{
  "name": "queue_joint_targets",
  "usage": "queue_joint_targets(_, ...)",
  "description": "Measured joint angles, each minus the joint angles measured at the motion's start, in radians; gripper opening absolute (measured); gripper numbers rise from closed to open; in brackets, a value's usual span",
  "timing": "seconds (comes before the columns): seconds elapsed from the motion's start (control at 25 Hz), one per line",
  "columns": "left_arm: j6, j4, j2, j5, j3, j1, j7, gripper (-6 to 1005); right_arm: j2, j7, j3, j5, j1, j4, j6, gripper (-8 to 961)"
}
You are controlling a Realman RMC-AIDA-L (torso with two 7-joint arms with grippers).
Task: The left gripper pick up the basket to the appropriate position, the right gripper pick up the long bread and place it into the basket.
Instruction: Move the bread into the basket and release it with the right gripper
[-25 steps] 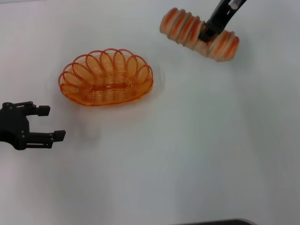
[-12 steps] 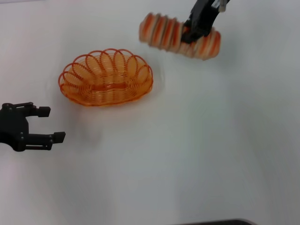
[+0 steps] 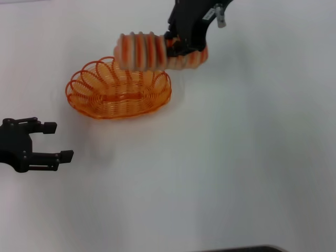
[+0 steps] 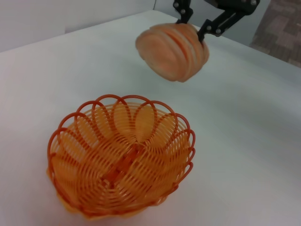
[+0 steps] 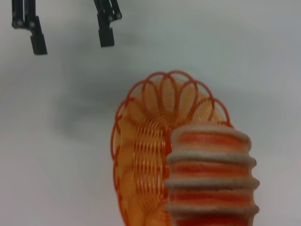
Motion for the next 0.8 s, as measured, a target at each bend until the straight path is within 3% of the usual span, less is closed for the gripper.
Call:
queue_joint_targets(0.32,0.002,0.000,0.000,0.000,-0.001,0.000,-0.003,874,0.005,-0.011,-0.031,0.066,0.030,0.041,0.076,247)
queue_joint_targets(0.8,0.001,0.000,0.000,0.000,-0.002,0.000,0.000,874,0.011,-0.016,-0.078,0.133,0.117,0.265,0.234,261)
